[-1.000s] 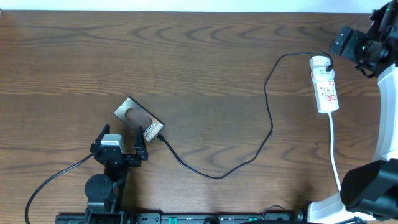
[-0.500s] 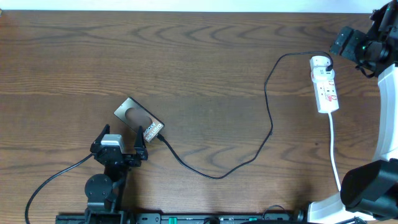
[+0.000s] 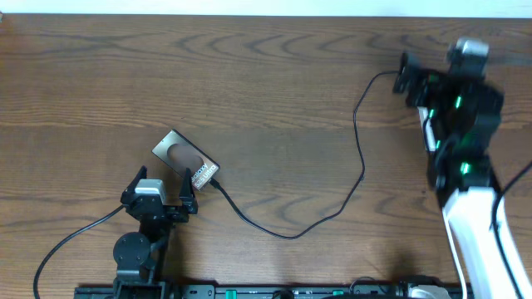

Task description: Plug charger to phone and switch on socket

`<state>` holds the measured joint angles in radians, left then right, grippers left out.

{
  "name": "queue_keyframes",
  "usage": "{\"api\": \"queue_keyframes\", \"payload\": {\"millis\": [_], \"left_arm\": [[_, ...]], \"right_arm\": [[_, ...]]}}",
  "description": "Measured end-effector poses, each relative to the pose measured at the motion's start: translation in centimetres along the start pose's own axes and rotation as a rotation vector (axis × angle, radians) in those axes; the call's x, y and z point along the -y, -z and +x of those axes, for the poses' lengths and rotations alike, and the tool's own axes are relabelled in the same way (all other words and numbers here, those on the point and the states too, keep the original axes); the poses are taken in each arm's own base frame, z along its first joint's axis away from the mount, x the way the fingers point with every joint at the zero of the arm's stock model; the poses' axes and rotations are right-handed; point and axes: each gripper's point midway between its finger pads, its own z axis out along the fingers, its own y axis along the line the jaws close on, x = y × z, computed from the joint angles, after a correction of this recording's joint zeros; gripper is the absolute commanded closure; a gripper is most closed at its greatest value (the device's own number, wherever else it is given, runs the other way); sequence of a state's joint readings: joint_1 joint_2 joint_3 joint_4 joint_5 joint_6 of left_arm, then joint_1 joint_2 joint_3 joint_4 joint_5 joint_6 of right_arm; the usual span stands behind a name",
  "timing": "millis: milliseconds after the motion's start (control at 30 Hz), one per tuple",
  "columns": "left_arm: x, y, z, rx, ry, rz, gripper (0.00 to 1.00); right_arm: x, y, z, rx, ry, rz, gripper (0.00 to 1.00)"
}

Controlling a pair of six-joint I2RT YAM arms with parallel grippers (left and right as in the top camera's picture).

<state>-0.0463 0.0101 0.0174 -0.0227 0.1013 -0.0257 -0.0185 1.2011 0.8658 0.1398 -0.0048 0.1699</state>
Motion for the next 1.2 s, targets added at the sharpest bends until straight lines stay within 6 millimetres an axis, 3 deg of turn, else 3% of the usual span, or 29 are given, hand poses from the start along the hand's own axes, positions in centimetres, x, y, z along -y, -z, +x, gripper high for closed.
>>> {"api": "queue_keyframes", "payload": {"millis": [67, 233, 500, 667, 967, 1200], "left_arm": [[0.0, 0.0, 0.0, -0.001, 0.0, 0.0, 0.12], [0.0, 0.0, 0.0, -0.002, 0.0, 0.0, 0.12], [0.0, 0.0, 0.0, -0.001, 0.0, 0.0, 0.12], [0.0, 0.0, 0.0, -0.002, 0.0, 0.0, 0.12], [0.0, 0.0, 0.0, -0.002, -0.001, 0.0, 0.12], [0.0, 0.0, 0.0, -0.002, -0.001, 0.0, 0.12]], "right_arm": [[-0.1, 1.8, 0.1, 0.095, 0.0, -0.014, 0.01], [0.8, 6.9, 3.8, 0.2, -0.002, -0.017, 0.01], [1.8, 12.2, 7.8, 0.322, -0.005, -0.021, 0.01], [2.4, 13.3, 10.4, 0.316, -0.006, -0.015, 0.01], [3.8, 13.9, 16.4, 0.098, 0.0, 0.049, 0.01], [3.7, 14.2, 15.7, 0.132, 0.018, 0.043, 0.01]]}}
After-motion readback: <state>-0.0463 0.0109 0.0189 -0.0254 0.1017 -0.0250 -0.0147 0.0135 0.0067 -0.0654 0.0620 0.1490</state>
